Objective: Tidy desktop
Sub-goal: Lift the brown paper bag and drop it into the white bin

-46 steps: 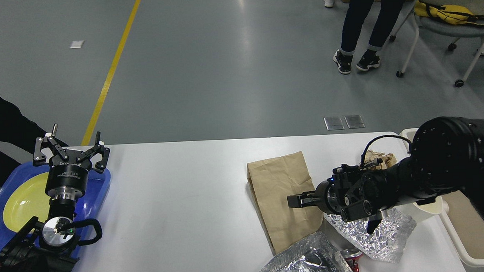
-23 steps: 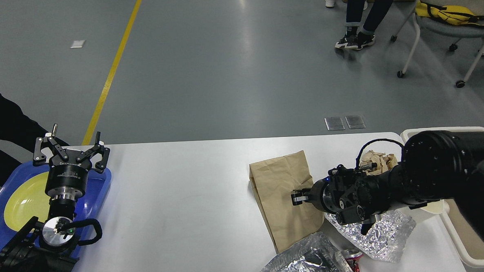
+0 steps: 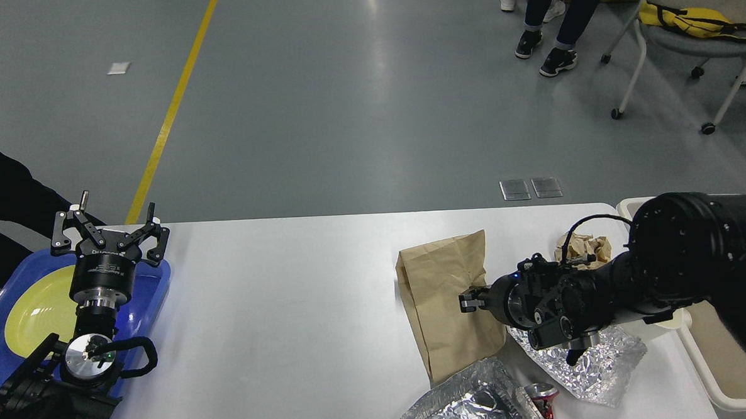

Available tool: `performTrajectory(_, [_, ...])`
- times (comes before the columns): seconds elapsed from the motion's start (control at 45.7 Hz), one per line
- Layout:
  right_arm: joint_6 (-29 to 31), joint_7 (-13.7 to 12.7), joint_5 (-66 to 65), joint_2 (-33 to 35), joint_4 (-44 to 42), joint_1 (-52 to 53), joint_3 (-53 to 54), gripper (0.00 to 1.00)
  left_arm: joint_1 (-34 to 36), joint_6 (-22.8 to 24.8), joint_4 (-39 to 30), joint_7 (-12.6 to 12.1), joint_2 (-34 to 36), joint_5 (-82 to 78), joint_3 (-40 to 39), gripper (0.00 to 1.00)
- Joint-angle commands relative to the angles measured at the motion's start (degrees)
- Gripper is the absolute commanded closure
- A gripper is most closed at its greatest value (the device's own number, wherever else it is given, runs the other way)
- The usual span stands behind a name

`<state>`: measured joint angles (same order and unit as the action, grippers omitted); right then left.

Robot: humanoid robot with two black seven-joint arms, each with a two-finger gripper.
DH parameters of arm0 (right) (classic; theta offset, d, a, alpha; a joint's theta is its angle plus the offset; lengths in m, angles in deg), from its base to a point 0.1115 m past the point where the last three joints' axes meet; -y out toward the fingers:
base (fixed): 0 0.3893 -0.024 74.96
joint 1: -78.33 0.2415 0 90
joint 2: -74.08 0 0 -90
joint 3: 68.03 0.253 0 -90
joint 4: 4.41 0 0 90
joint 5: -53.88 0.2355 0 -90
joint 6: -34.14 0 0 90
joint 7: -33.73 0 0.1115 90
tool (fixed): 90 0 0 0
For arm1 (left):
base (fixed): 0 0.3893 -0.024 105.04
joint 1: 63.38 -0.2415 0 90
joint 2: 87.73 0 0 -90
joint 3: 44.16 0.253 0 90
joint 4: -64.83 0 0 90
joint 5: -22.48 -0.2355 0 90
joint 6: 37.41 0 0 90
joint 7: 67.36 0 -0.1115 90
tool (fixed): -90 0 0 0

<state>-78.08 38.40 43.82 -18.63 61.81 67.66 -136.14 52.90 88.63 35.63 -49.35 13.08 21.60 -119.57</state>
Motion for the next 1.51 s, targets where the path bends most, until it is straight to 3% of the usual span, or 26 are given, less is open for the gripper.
performTrajectory(0.0, [0.6, 1.6, -0.4, 3.8, 7.6, 5.7, 0.4, 1.0, 0.0, 0.0, -0.1, 0.0, 0.0, 0.0, 0.0, 0.03])
performTrajectory(0.153, [4.7, 8.7, -0.6, 10.7, 15.8, 14.7, -0.4, 1.0, 0.0, 0.0, 0.0, 0.0, 0.0, 0.0, 0.0, 0.03])
performTrajectory(0.306, [17.4, 9.6, -0.6, 18.1, 21.1, 29.9, -2.6, 1.0, 0.0, 0.0, 0.0, 0.0, 0.0, 0.0, 0.0, 0.03])
performTrajectory(0.372, [26.3, 9.6, -0.5, 22.2, 21.5, 36.5, -2.3, 1.0, 0.0, 0.0, 0.0, 0.0, 0.0, 0.0, 0.0, 0.03])
performTrajectory(0.416, [36.4, 9.6, -0.5, 25.8, 21.8, 42.6, -1.8, 1.0, 0.0, 0.0, 0.0, 0.1, 0.0, 0.0, 0.0, 0.03])
performTrajectory(0.525, [49.3, 9.4, -0.5, 30.7, 23.2, 50.8, -0.3, 1.0, 0.0, 0.0, 0.0, 0.1, 0.0, 0.0, 0.0, 0.03])
performTrajectory(0.635, [57.3, 8.9, -0.6, 34.2, 24.4, 57.4, 0.7, 1.0, 0.0, 0.0, 0.0, 0.1, 0.0, 0.0, 0.0, 0.03])
performTrajectory(0.744, [61.3, 8.8, -0.5, 35.3, 24.7, 62.3, 0.8, 1.0, 0.0, -0.1, 0.0, 0.0, 0.0, 0.0, 0.0, 0.03])
performTrajectory(0.876, [58.5, 8.5, -2.3, 36.2, 23.2, 60.9, -2.0, 1.0, 0.0, -0.1, 0.0, 0.1, 0.0, 0.0, 0.0, 0.03])
performTrajectory(1.007, [45.9, 8.5, -7.2, 37.8, 19.7, 48.6, -6.5, 1.0, 0.0, 0.0, 0.0, 0.0, 0.0, 0.0, 0.0, 0.03])
performTrajectory(1.138, [36.6, 8.6, -8.4, 40.1, 10.4, 36.4, -10.2, 1.0, 0.0, -0.1, 0.0, 0.1, 0.0, 0.0, 0.0, 0.03])
performTrajectory(1.313, [33.2, 8.9, -8.0, 44.6, -11.3, 17.0, -6.4, 1.0, 0.0, -0.1, 0.0, 0.0, 0.0, 0.0, 0.0, 0.03])
performTrajectory(1.488, [32.0, 8.9, -1.5, 45.3, -38.7, -10.3, 8.1, 1.0, 0.0, 0.0, 0.0, 0.0, 0.0, 0.0, 0.0, 0.03])
